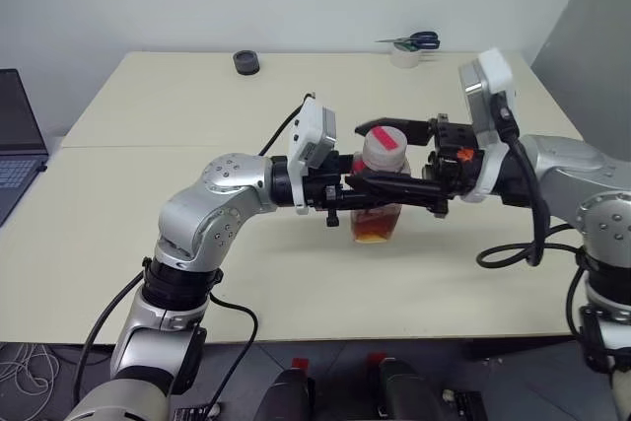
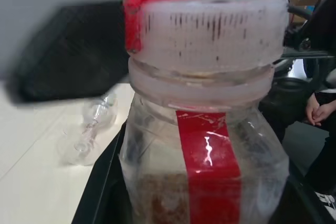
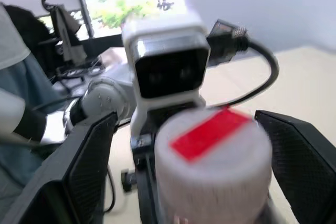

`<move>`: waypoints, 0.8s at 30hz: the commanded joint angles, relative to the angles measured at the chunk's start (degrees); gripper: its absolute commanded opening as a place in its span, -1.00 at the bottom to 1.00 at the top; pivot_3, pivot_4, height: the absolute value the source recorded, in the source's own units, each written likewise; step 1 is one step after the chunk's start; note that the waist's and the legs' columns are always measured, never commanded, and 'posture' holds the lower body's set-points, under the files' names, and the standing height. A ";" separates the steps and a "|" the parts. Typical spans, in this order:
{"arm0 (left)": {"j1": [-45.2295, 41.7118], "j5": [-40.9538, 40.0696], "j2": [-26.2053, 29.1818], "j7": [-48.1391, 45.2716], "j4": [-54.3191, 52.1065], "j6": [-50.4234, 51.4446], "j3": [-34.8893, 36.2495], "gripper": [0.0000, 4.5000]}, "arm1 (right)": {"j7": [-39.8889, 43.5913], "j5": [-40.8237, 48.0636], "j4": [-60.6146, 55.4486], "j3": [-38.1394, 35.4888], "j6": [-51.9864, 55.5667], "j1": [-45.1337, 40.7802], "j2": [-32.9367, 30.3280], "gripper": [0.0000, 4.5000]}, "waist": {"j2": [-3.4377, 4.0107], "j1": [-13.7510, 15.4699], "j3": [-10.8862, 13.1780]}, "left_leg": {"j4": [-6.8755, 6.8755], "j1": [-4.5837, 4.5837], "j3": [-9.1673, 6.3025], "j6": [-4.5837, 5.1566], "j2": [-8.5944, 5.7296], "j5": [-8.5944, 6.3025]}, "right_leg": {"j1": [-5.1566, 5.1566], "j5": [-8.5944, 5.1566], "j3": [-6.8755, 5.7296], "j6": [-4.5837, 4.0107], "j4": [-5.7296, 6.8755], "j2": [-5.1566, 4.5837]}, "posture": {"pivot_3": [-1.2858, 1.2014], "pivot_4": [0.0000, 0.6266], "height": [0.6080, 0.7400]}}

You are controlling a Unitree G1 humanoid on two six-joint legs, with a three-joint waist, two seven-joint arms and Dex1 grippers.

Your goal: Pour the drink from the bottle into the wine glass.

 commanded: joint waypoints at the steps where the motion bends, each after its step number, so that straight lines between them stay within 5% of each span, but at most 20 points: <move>1: -1.87 -0.34 0.34 -0.29 -0.45 -1.10 1.65 -0.19 | -3.34 0.36 -2.01 -2.64 -0.94 -0.74 1.53 0.98 | 0.00 0.00 0.00 | 0.00 0.00 0.00 0.00 0.00 0.00 | 0.00 0.00 0.00 0.00 0.00 0.00 | 0.03 -0.52 1.00; 24: -2.39 0.16 0.33 -0.75 0.87 -2.01 1.34 -0.19 | 3.53 -5.66 2.05 -6.03 -0.58 1.68 -4.77 0.98 | 0.00 -0.18 0.00 | -0.01 0.01 0.04 0.03 0.01 -0.01 | 0.01 0.00 0.01 0.00 0.01 0.04 | 0.03 -0.52 1.00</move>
